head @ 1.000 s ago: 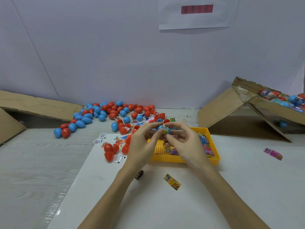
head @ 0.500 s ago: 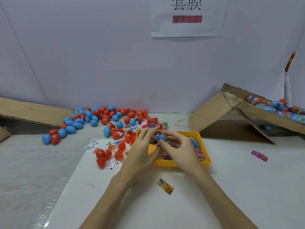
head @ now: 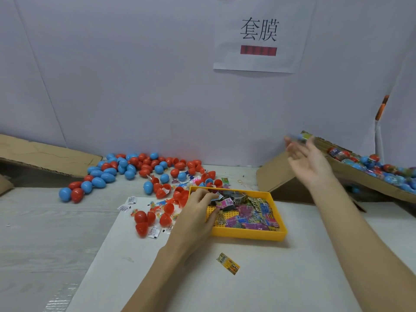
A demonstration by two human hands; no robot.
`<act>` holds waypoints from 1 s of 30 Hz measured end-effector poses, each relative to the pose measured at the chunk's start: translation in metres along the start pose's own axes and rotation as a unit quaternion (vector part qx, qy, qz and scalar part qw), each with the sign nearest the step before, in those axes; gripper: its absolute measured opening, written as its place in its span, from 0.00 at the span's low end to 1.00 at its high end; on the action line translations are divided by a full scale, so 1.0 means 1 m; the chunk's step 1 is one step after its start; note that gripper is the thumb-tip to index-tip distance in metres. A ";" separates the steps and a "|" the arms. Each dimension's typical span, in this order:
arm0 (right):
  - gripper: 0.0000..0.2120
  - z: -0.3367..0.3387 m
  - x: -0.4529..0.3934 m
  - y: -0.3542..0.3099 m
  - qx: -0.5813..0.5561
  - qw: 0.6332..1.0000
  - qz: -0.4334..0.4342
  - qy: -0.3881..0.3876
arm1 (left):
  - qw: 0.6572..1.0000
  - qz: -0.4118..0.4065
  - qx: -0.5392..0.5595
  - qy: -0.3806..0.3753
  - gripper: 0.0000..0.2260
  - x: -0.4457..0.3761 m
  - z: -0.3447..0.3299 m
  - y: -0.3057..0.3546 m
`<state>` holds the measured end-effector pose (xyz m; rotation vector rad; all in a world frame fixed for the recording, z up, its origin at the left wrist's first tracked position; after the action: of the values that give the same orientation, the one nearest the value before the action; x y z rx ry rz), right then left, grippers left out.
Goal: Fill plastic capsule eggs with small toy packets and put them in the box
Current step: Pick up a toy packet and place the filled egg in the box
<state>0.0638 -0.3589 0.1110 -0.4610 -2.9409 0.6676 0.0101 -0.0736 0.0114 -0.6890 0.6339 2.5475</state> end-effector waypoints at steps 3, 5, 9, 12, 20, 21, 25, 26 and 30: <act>0.25 0.016 -0.006 0.003 0.065 0.997 -0.029 0.024 | 1.000 -0.001 -0.001 0.000 0.15 0.000 -0.001 -0.001; 0.20 0.031 0.005 0.026 0.128 0.989 -0.075 0.010 | 1.000 -0.003 -0.001 0.000 0.14 0.000 -0.003 -0.002; 0.11 0.048 0.043 0.085 0.183 0.969 -0.162 -0.026 | 1.000 -0.008 -0.002 0.004 0.13 0.001 -0.002 -0.002; 0.11 0.048 0.059 0.119 0.212 0.958 -0.180 -0.062 | 1.000 -0.004 0.001 0.013 0.13 0.002 -0.001 -0.003; 0.13 0.049 0.060 0.133 0.213 0.950 -0.188 -0.128 | 0.999 0.016 0.020 0.020 0.11 0.001 0.002 -0.001; 0.13 0.049 0.061 0.133 0.219 0.948 -0.188 -0.137 | 0.998 0.034 0.041 0.026 0.10 0.001 0.003 -0.001; 0.13 0.047 0.063 0.136 0.247 0.937 -0.188 -0.162 | 0.948 0.212 0.232 0.048 0.05 -0.006 0.014 -0.026; 0.13 0.047 0.063 0.137 0.255 0.934 -0.190 -0.166 | 0.933 0.254 0.246 0.064 0.05 -0.010 0.019 -0.039; 0.14 0.048 0.063 0.139 0.285 0.921 -0.192 -0.185 | 0.927 0.354 0.042 0.116 0.09 -0.028 0.045 -0.108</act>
<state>0.0338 -0.2399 0.0086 0.3220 -2.7992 1.6095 0.0705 0.0297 0.0276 -0.8545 1.2585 3.0758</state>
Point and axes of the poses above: each hand's wrist, its own x-axis away from the middle knuckle, its own z-axis out of the back of the hand, y = z × x, the point moved 5 cm from there along -x, towards the middle knuckle, and after that the axes turned 13 degrees about -x, right-handed, at the moved point
